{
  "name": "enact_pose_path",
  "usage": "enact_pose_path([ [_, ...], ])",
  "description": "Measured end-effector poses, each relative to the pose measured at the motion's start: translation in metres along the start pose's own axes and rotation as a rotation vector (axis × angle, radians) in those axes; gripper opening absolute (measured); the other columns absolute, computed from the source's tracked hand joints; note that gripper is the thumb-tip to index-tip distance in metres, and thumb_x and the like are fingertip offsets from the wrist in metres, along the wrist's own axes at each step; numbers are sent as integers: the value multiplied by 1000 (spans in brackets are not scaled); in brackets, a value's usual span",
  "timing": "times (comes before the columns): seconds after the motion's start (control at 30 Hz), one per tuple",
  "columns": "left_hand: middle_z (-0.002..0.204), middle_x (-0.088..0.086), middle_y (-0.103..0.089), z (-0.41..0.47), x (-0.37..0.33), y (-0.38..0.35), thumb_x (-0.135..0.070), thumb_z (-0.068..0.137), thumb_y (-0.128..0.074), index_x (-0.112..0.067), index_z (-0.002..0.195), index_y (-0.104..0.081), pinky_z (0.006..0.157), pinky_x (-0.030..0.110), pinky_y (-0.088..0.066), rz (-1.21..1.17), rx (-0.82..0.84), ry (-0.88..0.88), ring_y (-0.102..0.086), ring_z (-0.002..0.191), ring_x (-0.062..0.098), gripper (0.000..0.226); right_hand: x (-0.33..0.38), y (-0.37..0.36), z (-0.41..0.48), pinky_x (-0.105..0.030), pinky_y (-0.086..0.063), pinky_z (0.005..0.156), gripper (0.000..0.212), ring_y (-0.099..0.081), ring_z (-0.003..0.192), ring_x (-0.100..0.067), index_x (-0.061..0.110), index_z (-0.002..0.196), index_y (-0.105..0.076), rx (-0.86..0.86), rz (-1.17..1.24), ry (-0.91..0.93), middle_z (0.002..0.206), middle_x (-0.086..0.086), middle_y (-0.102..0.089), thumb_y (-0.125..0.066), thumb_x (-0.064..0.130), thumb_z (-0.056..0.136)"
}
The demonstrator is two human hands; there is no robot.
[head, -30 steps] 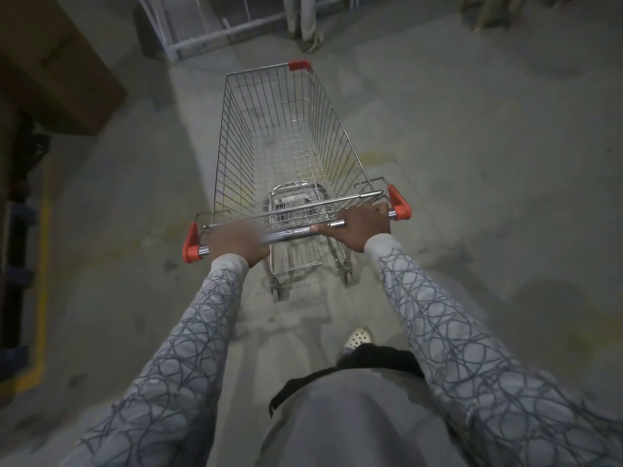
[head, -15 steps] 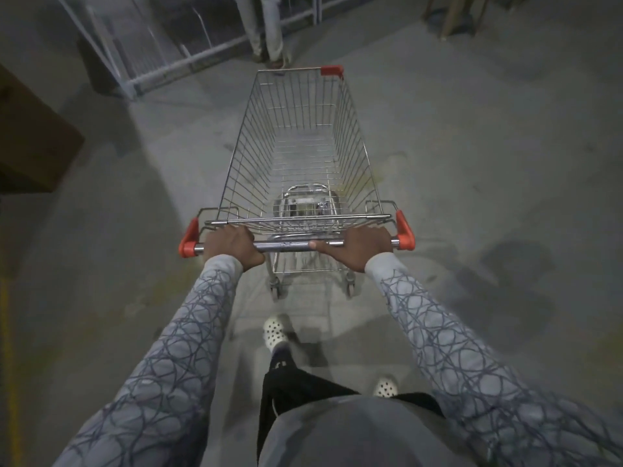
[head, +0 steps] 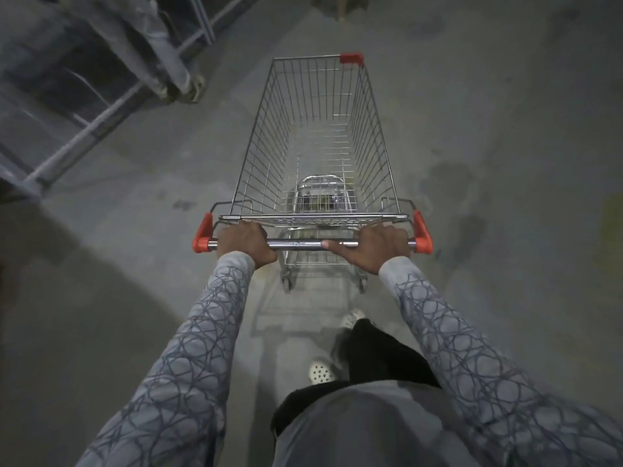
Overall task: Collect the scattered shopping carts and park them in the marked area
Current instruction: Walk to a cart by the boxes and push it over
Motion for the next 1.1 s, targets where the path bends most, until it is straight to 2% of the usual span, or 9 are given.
enact_pose_path([
  [0.1,84,2,-67,44,11,13,-42,63,-56,-22,83,-71,77,34,-53,35,-30,-60,-67,80,29,32,9,4,25,-32,-37,63,90,-57,63,-23,21,57,-52,-48,7,-52,55,3,-45,-12,102,67],
  [0.2,83,2,-67,92,17,29,-39,63,-59,-22,83,-72,76,33,-49,44,-56,-124,-67,81,30,30,16,4,53,-30,-36,62,87,-52,62,-21,20,63,-52,-72,-8,-120,56,5,-39,-15,99,72],
  [0.37,81,2,-67,171,9,59,-39,64,-59,-22,84,-73,73,32,-46,100,-87,-239,-66,80,29,30,16,17,100,-26,-37,53,83,-57,47,-22,17,59,-70,-311,-45,-253,49,0,-47,-39,92,76],
  [0.47,82,2,-68,221,1,76,-40,64,-58,-22,85,-73,75,32,-48,117,-118,-308,-67,81,29,31,9,25,139,-29,-40,59,87,-65,62,-23,23,75,-72,-222,-39,-300,61,1,-55,-25,95,76],
  [0.53,82,2,-69,254,-7,89,-43,63,-58,-23,85,-74,77,32,-50,121,-133,-343,-67,81,29,33,1,30,165,-30,-40,62,89,-65,68,-23,24,78,-69,-171,-20,-339,66,-1,-58,-18,96,75],
  [0.73,84,1,-69,342,-35,126,-43,63,-58,-24,85,-73,78,33,-51,144,-147,-440,-67,83,28,33,-24,49,234,-26,-36,55,88,-48,51,-19,23,67,-61,-145,-1,-459,52,6,-37,-15,97,75],
  [0.93,72,-2,-61,440,-66,167,-41,65,-59,-22,80,-71,70,30,-44,189,-187,-544,-65,75,26,26,-50,63,310,-28,-39,56,94,-50,52,-20,29,83,-71,-120,11,-610,52,6,-40,-8,99,72],
  [1.1,84,1,-68,529,-106,206,-46,68,-60,-24,83,-70,75,33,-46,199,-211,-675,-66,82,26,29,-79,83,379,-27,-37,56,90,-47,52,-20,31,91,-71,-119,-3,-733,50,7,-37,-14,98,74],
])
Point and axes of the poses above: each hand's wrist, its own z-axis towards the middle knuckle, its own y-axis out of the back of the hand, x = y × z, the point moved 7 cm from there along z, towards the middle knuckle
